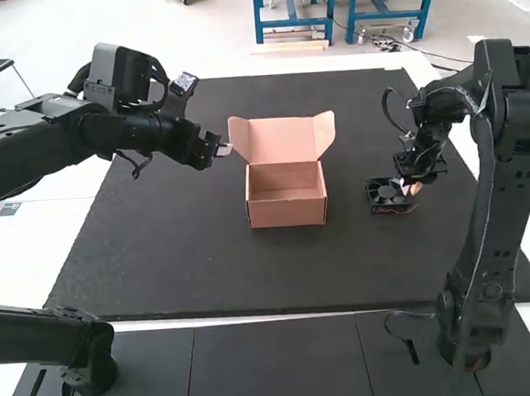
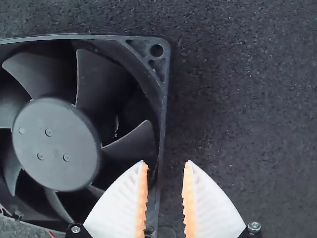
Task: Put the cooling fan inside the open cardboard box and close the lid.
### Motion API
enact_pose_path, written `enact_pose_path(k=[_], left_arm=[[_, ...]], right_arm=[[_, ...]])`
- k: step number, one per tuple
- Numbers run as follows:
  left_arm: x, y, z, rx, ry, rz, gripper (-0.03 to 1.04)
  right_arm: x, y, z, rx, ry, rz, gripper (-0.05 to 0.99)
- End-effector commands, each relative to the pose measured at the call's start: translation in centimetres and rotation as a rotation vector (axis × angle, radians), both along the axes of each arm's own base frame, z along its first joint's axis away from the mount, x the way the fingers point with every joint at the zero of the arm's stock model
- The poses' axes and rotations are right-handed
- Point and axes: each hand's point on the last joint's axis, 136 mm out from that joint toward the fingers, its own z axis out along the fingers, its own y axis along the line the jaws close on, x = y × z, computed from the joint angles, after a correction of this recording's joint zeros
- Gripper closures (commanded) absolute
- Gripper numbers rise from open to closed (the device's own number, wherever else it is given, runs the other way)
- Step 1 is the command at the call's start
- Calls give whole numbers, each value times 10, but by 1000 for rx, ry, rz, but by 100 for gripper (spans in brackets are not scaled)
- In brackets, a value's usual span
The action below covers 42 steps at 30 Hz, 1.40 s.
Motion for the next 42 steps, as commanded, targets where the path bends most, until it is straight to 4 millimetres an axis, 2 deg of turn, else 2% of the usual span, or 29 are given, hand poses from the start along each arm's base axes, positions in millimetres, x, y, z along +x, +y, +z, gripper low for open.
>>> enact_pose_path(k=[1, 3, 7, 11, 13, 25, 29, 32, 37, 42], left_arm=[[2, 0, 25, -30, -52, 8, 5], [2, 0, 24, -29, -50, 8, 5], [1, 1, 25, -30, -49, 9, 5], [1, 1, 24, -30, -49, 9, 5], [1, 1, 24, -31, -48, 10, 5], [1, 1, 25, -32, -49, 10, 5], [1, 1, 25, -31, -48, 10, 5], [0, 1, 23, -28, -44, 11, 5], [1, 6, 16, -27, -33, 26, 5], [6, 17, 3, -17, -20, 62, 5]], right_arm=[[5, 7, -6, 24, 12, 4, 70], [3, 7, -8, 23, 22, 3, 62], [3, 7, -11, 19, 28, 2, 57], [4, 7, -13, 21, 33, 2, 57], [3, 7, -15, 23, 39, 2, 66], [-5, 14, -19, 61, 75, 6, 81], [-7, 19, -19, 94, 81, 6, 96], [-8, 21, -18, 111, 88, -12, 96], [-2, 29, -2, 179, 70, -44, 96], [4, 32, 39, 203, -15, -45, 96]])
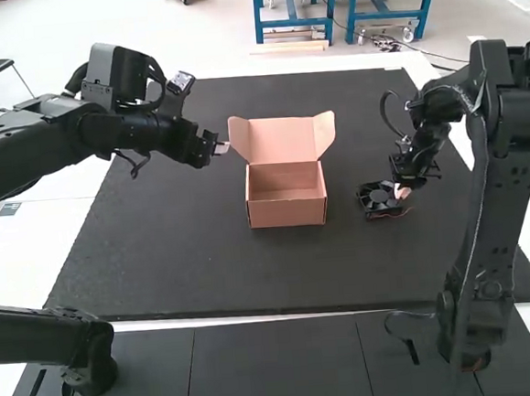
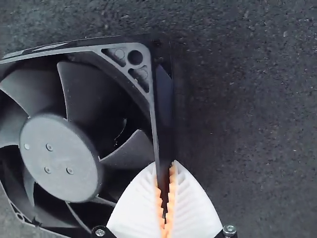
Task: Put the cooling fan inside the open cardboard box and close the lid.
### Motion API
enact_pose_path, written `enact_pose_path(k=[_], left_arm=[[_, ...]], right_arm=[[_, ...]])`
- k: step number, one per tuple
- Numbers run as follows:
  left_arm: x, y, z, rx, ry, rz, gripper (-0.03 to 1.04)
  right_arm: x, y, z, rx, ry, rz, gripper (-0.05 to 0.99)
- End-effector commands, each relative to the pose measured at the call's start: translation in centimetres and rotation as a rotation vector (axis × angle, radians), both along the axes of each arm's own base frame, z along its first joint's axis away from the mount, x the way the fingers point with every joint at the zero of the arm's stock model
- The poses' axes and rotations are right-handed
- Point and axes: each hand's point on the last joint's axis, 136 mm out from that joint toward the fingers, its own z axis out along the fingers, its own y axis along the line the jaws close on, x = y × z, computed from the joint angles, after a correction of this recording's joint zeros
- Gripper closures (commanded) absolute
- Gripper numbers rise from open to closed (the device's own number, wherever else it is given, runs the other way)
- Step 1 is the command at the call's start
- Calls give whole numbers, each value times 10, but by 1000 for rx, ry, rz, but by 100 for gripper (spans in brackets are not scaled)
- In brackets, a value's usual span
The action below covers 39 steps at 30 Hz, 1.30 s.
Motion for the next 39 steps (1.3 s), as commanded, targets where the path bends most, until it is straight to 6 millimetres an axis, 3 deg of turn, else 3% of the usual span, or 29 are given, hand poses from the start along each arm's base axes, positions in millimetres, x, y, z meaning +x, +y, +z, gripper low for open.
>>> enact_pose_path(k=[1, 8, 17, 26, 31, 39], left_arm=[[1, 12, -1, -6, -13, 39, 5], [4, 27, -21, 14, 9, 78, 5], [1, 30, -19, 19, 0, 82, 5], [-6, 32, -16, 20, 4, 82, 5], [-10, 34, -14, 20, 4, 82, 5], [-15, 35, -13, 20, 4, 82, 5]], right_arm=[[13, 8, 46, 54, -107, -20, 96], [-3, 14, 87, 87, -171, -47, 96], [-43, 28, 118, 138, -197, -59, 96], [-88, 36, 128, 158, -220, -74, 96], [-101, 39, 134, 172, -252, -87, 96], [-111, 82, 139, 226, -220, -32, 96]])
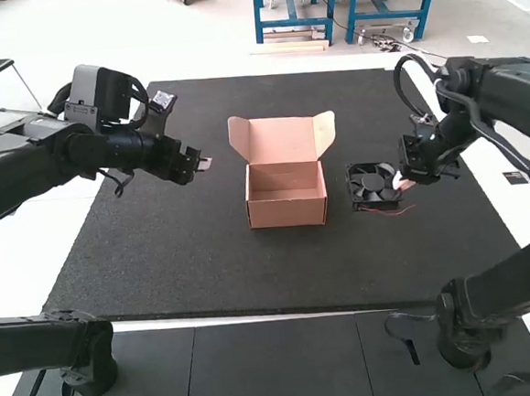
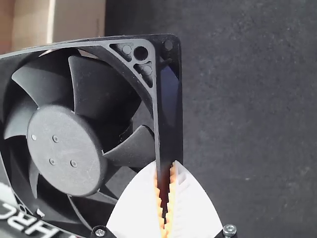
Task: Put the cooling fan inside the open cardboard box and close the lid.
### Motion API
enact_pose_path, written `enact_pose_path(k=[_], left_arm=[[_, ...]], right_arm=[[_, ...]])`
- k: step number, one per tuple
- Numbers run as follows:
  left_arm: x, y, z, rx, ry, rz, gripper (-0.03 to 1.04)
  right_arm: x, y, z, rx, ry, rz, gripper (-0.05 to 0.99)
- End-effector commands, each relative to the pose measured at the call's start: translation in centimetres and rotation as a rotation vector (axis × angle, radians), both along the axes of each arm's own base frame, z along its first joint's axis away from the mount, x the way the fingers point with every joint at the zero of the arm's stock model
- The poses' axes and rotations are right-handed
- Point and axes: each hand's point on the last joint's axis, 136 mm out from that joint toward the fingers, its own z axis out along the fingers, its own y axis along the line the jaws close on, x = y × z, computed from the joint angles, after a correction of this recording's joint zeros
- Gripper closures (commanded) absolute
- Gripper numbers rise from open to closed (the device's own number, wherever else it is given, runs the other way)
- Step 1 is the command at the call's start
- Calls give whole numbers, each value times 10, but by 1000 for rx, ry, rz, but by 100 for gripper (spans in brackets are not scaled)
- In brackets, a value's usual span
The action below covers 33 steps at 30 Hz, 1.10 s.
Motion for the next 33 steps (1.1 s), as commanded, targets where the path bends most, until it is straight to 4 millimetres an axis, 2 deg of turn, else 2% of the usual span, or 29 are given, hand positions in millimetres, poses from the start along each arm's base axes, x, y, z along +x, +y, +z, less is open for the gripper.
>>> enact_pose_path(k=[1, 10, 14, 21, 28, 33], left_arm=[[0, 2, 13, -5, -40, 4, 5], [-1, 2, 15, -6, -41, 5, 5], [-1, 2, 12, -7, -34, 7, 5], [1, 4, 15, -9, -45, 25, 5], [1, 5, 18, -24, -45, 37, 5], [0, 5, 19, -33, -47, 42, 5]], right_arm=[[-4, 30, 11, 67, -4, 24, 96], [-9, 91, 19, 135, -18, 85, 96], [-11, 111, 22, 163, -25, 90, 96], [-8, 132, 19, 160, -36, 94, 96], [8, 142, 13, 134, -47, 62, 96], [20, 157, 11, 135, -56, 48, 96]])
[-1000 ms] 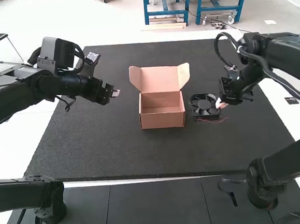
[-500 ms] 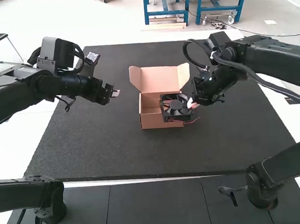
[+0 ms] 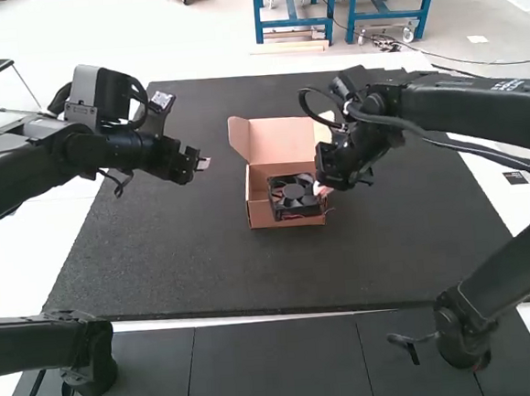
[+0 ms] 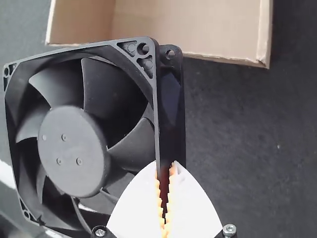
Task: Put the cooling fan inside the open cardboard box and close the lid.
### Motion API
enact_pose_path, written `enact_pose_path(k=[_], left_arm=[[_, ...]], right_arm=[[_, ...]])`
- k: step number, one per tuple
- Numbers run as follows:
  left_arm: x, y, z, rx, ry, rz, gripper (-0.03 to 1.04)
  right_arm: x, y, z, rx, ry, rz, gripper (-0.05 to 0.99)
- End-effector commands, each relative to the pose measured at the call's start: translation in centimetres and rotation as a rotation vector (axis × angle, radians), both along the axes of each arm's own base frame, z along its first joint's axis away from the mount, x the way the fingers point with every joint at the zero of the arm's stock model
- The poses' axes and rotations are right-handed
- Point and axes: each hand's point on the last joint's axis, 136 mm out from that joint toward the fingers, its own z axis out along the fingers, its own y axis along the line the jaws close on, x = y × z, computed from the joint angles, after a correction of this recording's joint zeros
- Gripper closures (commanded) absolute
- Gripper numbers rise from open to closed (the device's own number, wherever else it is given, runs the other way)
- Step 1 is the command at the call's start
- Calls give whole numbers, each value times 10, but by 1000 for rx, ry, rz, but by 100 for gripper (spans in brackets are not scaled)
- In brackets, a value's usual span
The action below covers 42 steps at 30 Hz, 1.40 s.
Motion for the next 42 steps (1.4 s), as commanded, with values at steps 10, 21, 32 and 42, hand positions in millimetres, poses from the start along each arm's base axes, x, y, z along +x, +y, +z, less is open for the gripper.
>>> enact_pose_path(k=[10, 21, 32, 42], left_arm=[[1, 2, 19, -45, -49, 28, 5], [1, 2, 21, -52, -53, 31, 5], [0, 3, 23, -62, -60, 38, 5], [1, 3, 26, -67, -69, 40, 5]], right_arm=[[35, 35, 19, 46, -57, -62, 96], [64, 37, 19, 35, -93, -121, 96], [86, 17, 5, -39, -124, -151, 96], [98, 11, -4, -61, -132, -137, 96]])
